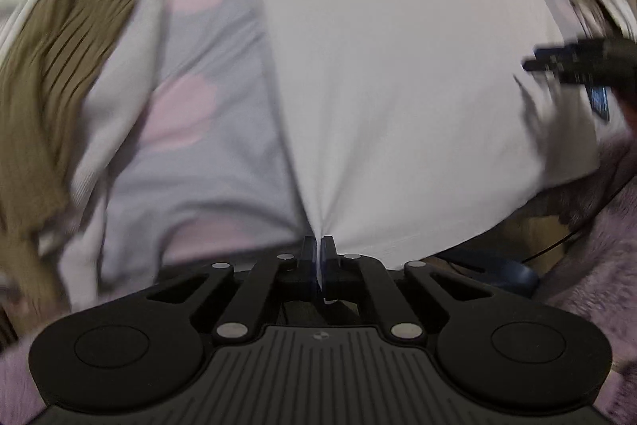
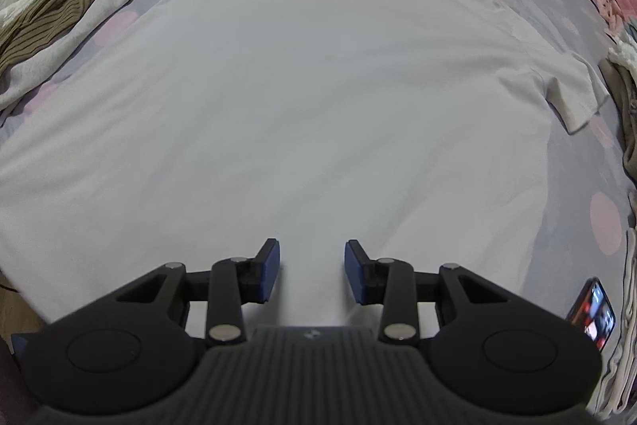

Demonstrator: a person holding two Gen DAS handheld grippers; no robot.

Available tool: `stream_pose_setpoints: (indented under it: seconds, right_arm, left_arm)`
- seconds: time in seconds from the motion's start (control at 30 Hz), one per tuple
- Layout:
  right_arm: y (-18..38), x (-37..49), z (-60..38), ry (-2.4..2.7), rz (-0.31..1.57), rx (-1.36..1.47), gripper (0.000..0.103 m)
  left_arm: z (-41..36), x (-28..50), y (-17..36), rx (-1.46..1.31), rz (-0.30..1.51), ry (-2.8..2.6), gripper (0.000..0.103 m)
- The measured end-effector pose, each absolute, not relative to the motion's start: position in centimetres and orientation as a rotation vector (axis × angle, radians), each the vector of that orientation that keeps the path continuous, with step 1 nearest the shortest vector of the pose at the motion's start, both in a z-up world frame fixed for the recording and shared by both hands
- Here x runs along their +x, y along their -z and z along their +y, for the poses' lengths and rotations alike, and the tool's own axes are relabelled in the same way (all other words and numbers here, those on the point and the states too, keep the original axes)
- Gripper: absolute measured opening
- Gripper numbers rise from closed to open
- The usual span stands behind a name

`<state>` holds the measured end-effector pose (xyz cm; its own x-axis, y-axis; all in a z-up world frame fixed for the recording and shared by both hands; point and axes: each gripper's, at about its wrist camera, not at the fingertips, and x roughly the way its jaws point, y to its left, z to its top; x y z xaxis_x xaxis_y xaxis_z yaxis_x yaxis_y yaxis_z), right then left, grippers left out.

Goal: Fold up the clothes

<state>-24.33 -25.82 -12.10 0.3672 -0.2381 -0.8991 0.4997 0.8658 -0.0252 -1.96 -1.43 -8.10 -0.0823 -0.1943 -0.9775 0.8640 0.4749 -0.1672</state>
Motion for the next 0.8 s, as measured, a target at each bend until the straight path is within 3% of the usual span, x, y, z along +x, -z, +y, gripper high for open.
stream_pose_setpoints:
  seconds: [0.37,0.6,0.8]
  right_arm:
    - [11.8,-24.7,-26.1,0.524,1.093,0.286,0.039]
    - [10.5,-28.3,-28.2,0.623,1.083,0.407,0.039]
    - [10.7,-33.6,-29.2,0.74,1.121,0.517,0.039]
  left_arm:
    - [-2.3,-1.4,13.5,0.661,1.49,0.877,0.004]
    - [-5.7,-2.7,8.8,0.676,1.314,0.967,0.025]
    - [-11.6,-4.8,7.5,0.719,1.167,1.085,0.028]
